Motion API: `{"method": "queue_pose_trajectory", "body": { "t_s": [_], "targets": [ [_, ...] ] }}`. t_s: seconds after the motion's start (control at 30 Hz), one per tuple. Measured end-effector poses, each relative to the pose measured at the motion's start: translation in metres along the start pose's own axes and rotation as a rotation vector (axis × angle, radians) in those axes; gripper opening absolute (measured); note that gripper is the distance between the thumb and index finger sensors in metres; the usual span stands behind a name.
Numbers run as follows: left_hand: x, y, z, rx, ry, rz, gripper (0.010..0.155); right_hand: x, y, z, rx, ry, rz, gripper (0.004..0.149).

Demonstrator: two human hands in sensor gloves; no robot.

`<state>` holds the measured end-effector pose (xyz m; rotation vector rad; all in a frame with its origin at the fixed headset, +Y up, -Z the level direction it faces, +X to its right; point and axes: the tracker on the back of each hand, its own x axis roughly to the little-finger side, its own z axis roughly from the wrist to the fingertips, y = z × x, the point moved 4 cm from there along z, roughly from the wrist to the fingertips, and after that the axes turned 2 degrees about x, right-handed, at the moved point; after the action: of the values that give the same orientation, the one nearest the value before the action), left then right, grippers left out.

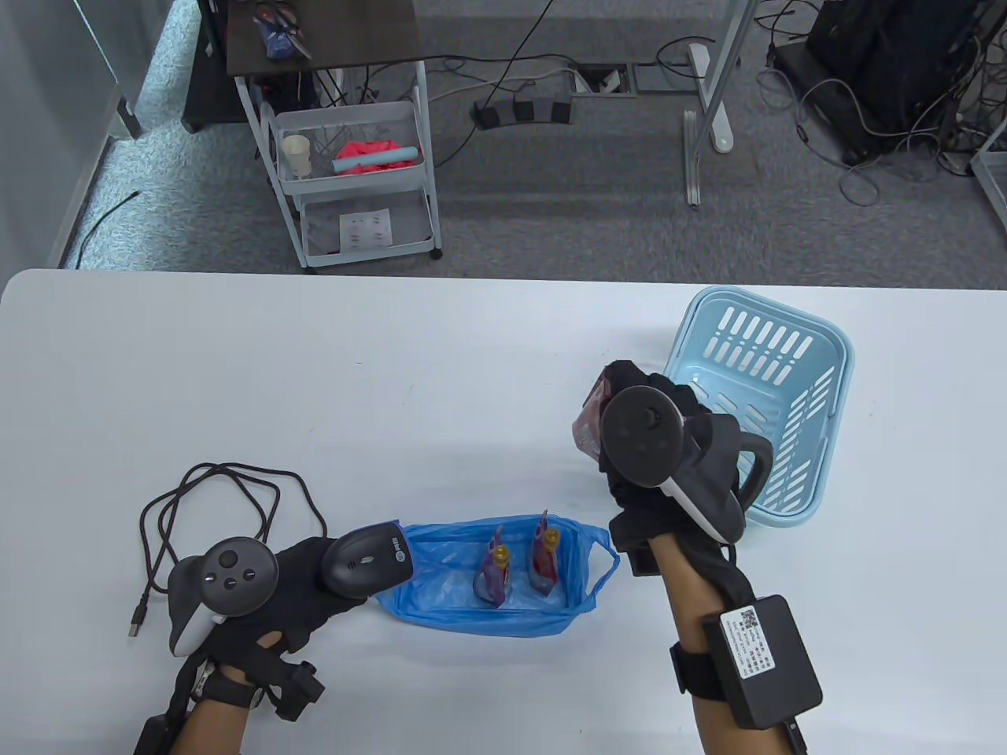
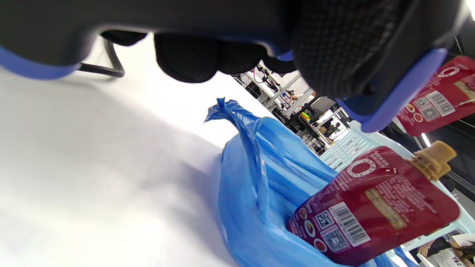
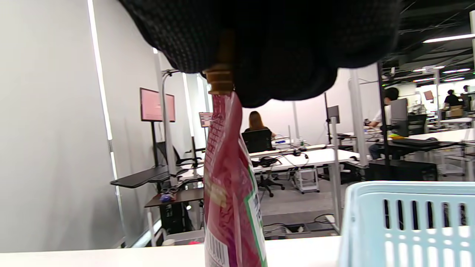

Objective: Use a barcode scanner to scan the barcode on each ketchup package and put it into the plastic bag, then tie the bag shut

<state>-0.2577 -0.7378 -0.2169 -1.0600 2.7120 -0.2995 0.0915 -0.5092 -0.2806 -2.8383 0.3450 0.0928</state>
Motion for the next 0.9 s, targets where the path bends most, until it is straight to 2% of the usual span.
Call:
{"method": "queue_pose_trajectory", "body": {
  "t_s": [0.47, 0.9],
  "targets": [
    [0.004, 0.008, -0.002, -0.047, 0.005, -0.044, 0.049, -0.084, 0.034, -0.013, -0.088, -0.224, 0.049, 0.047],
    [0.003, 0.010, -0.003, -0.064, -0.018, -0.060, 0.049, -0.125, 0.075, -0.038, -0.198, -0.361, 0.036, 0.047]
  ]
}}
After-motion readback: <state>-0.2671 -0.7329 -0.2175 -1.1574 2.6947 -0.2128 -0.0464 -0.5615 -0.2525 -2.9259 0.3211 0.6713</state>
